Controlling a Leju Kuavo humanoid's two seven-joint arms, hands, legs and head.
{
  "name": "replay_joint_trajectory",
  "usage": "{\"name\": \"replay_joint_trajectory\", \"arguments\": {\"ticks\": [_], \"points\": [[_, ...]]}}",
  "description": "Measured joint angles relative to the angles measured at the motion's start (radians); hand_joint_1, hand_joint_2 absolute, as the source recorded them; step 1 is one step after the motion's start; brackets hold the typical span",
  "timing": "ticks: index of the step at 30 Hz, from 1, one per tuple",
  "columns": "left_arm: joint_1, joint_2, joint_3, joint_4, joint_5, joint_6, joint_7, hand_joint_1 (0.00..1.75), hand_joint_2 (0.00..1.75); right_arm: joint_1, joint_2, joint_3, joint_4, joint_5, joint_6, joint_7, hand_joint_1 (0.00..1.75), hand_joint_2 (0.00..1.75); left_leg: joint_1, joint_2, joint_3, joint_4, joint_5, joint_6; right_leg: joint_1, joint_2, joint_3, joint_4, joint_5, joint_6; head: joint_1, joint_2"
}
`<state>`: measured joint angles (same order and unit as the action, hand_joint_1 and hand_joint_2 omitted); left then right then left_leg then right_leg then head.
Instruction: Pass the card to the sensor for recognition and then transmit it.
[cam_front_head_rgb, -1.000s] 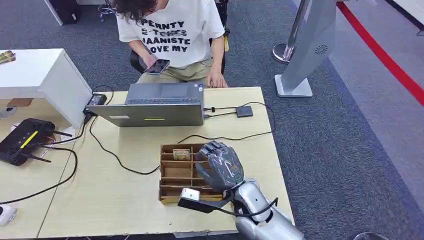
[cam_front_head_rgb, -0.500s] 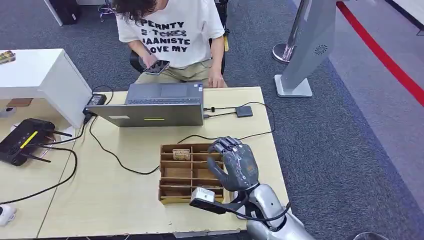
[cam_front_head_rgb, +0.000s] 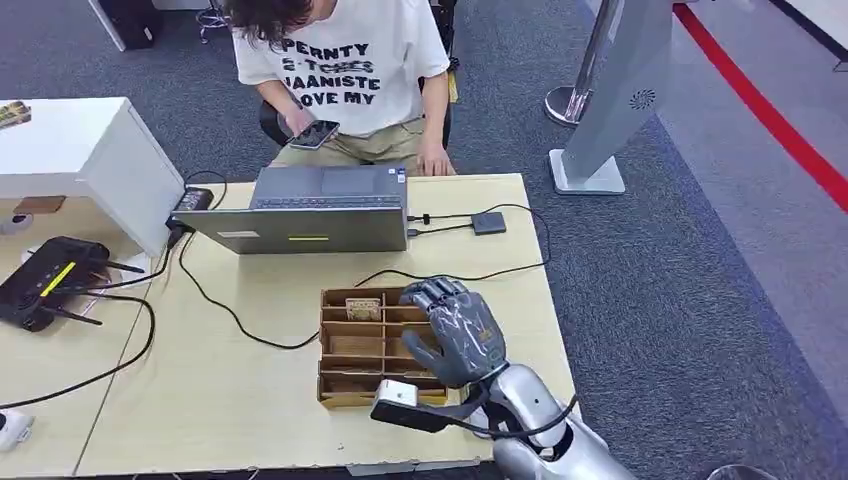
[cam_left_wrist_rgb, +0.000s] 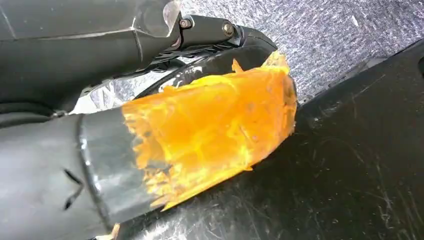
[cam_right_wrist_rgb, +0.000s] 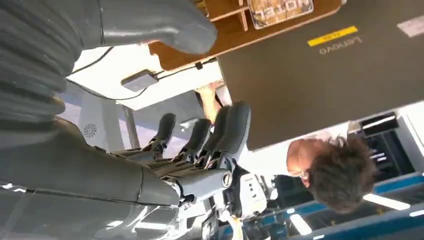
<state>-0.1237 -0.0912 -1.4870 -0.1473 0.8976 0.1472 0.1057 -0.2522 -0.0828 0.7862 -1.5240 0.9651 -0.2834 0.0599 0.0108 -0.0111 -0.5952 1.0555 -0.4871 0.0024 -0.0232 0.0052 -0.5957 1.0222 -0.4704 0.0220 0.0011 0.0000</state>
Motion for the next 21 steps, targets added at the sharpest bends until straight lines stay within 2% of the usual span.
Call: {"name": "replay_joint_trajectory", "arguments": {"ticks": [1, 3, 4, 6, 11, 15, 17, 18, 20, 21], "points": [[0.000, 0.000, 0.000, 0.000, 0.000, 0.000, 0.000, 0.00, 0.00, -0.006, 0.000, 0.004, 0.005, -0.001, 0.003, 0.002, 0.98, 1.75, 0.000, 0.000, 0.000, 0.000, 0.000, 0.000, 0.000, 0.000, 0.000, 0.000, 0.000, 0.000, 0.000, 0.000], [0.000, 0.000, 0.000, 0.000, 0.000, -0.001, 0.000, 0.00, 0.00, -0.014, 0.000, 0.009, 0.012, -0.006, 0.009, 0.004, 1.05, 1.75, 0.000, 0.000, 0.000, 0.000, 0.000, 0.000, 0.000, 0.000, 0.000, 0.000, 0.000, 0.000, 0.000, 0.000], [0.000, 0.000, 0.000, 0.000, 0.000, -0.001, 0.000, 0.00, 0.00, -0.017, 0.000, 0.011, 0.015, -0.009, 0.009, 0.008, 1.15, 1.75, 0.000, 0.000, 0.000, 0.000, 0.000, 0.000, 0.000, 0.000, 0.000, 0.000, 0.000, 0.000, 0.000, 0.000], [0.000, 0.000, 0.000, 0.000, 0.000, -0.001, 0.000, 0.00, 0.00, -0.021, 0.000, 0.015, 0.023, -0.011, 0.008, 0.015, 1.15, 1.75, 0.000, 0.000, 0.000, 0.000, 0.000, 0.000, 0.000, 0.000, 0.000, 0.000, 0.000, 0.000, 0.000, 0.000], [0.000, 0.000, 0.000, 0.000, 0.003, -0.004, 0.000, 0.00, 0.00, -0.027, -0.001, 0.022, 0.039, -0.011, 0.006, 0.028, 1.31, 1.75, 0.000, 0.000, 0.000, 0.000, 0.000, 0.000, 0.000, 0.000, 0.000, 0.000, 0.000, 0.000, 0.000, 0.000], [0.000, 0.000, -0.002, 0.000, 0.008, -0.006, 0.000, 0.00, 0.00, -0.028, -0.004, 0.024, 0.050, -0.011, 0.006, 0.035, 1.20, 1.75, 0.000, 0.000, 0.000, 0.000, 0.000, 0.000, 0.000, 0.000, 0.000, 0.000, 0.000, 0.000, 0.000, 0.000], [0.000, 0.000, -0.002, 0.000, 0.010, -0.006, 0.000, 0.00, 0.00, -0.028, -0.005, 0.024, 0.054, -0.011, 0.005, 0.038, 1.06, 1.75, 0.000, 0.000, 0.000, 0.000, 0.000, 0.000, 0.000, 0.000, 0.000, 0.000, 0.000, 0.000, 0.000, 0.000], [0.000, 0.000, -0.002, 0.000, 0.010, -0.006, 0.000, 0.00, 0.00, -0.028, -0.006, 0.024, 0.056, -0.011, 0.005, 0.040, 1.06, 1.75, 0.000, 0.000, 0.000, 0.000, 0.000, 0.000, 0.000, 0.000, 0.000, 0.000, 0.000, 0.000, 0.000, 0.000], [0.000, 0.000, -0.002, 0.000, 0.012, -0.006, 0.000, 0.00, 0.00, -0.028, -0.008, 0.024, 0.060, -0.011, 0.004, 0.043, 0.91, 1.75, 0.000, 0.000, 0.000, 0.000, 0.000, 0.000, 0.000, 0.000, 0.000, 0.000, 0.000, 0.000, 0.000, 0.000], [0.000, 0.000, -0.002, 0.000, 0.012, -0.006, 0.000, 0.00, 0.00, -0.028, -0.009, 0.024, 0.062, -0.011, 0.005, 0.044, 0.91, 1.75, 0.000, 0.000, 0.000, 0.000, 0.000, 0.000, 0.000, 0.000, 0.000, 0.000, 0.000, 0.000, 0.000, 0.000]]}}
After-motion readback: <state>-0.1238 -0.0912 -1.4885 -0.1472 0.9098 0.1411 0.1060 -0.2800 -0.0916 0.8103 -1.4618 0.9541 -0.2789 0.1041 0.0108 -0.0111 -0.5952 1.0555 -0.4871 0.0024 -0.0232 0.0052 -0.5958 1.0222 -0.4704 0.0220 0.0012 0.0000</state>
